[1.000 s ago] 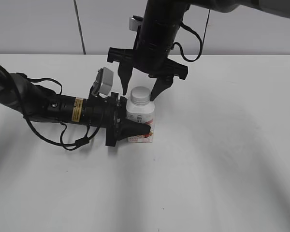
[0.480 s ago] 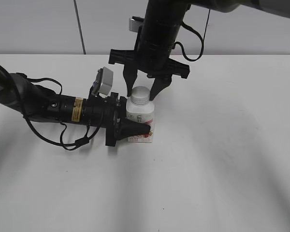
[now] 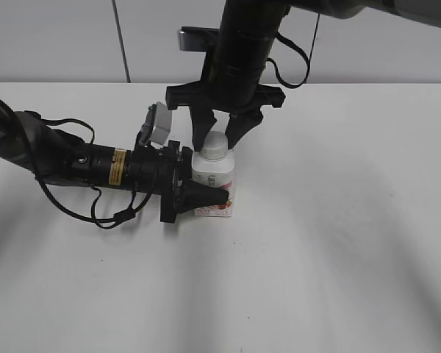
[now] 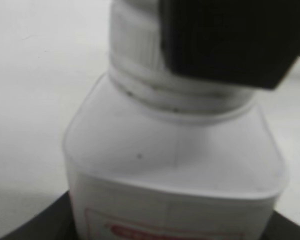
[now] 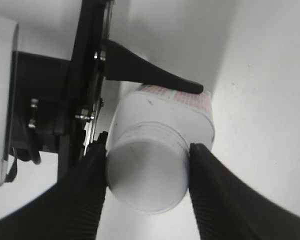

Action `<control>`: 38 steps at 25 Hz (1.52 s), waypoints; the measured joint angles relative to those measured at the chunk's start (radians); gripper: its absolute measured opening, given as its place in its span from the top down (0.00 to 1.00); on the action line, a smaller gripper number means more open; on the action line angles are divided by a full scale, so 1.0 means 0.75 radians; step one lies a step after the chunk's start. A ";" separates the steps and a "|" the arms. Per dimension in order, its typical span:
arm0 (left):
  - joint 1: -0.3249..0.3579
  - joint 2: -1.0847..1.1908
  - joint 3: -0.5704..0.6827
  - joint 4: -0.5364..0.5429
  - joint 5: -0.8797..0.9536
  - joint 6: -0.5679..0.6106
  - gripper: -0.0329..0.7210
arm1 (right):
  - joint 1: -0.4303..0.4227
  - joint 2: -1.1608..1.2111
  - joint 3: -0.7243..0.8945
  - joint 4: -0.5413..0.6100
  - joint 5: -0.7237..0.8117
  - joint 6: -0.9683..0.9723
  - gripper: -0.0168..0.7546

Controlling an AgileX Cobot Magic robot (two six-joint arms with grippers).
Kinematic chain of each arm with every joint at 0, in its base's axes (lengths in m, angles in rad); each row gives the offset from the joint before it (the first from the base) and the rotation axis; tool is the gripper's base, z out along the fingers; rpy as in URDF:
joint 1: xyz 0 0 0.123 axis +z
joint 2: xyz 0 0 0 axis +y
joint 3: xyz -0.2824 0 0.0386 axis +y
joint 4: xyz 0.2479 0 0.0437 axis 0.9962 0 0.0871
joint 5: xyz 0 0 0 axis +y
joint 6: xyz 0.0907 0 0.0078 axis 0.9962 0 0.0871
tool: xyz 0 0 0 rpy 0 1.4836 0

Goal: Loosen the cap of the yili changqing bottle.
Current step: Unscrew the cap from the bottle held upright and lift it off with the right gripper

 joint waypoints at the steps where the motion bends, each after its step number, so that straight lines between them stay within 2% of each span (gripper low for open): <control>1: 0.001 0.000 0.000 0.000 0.000 0.000 0.43 | 0.000 0.000 0.000 0.001 0.000 -0.066 0.46; 18: 0.002 0.000 0.000 0.009 -0.001 0.007 0.43 | 0.000 -0.002 0.000 0.016 -0.001 -1.185 0.47; 29: 0.002 0.000 0.000 0.013 -0.001 0.007 0.43 | 0.000 -0.002 -0.003 0.022 0.000 -1.575 0.47; 38: 0.002 0.000 0.000 0.015 -0.001 0.007 0.44 | 0.000 -0.002 -0.003 0.025 0.000 -1.637 0.47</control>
